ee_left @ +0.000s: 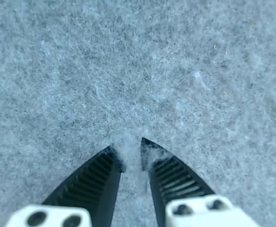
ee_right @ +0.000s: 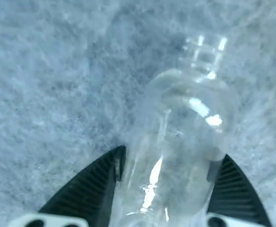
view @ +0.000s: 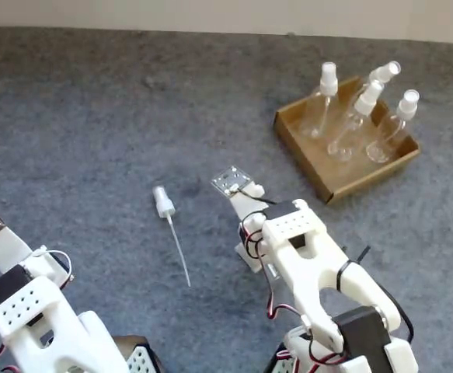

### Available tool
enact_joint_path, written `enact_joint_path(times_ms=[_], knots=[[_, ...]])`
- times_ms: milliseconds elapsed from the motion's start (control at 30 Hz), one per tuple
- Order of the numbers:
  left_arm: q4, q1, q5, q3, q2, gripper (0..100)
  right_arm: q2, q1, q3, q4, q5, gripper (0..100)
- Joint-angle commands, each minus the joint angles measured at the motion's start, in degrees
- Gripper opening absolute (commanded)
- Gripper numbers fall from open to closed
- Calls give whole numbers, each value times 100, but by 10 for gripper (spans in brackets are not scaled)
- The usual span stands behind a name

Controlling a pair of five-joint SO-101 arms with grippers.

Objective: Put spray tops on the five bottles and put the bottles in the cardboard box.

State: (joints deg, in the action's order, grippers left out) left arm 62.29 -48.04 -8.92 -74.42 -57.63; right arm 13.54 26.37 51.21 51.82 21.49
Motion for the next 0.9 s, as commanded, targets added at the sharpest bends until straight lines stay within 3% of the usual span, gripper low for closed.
enact_joint_path(times_ms=[0,233,867], knots=[[-97,84,44,40,4,5,-57,75,-303,-92,26,248],[-97,84,44,40,4,5,-84,75,-303,-462,35,170],[-97,92,44,40,4,5,163,75,-251,-831,26,167]])
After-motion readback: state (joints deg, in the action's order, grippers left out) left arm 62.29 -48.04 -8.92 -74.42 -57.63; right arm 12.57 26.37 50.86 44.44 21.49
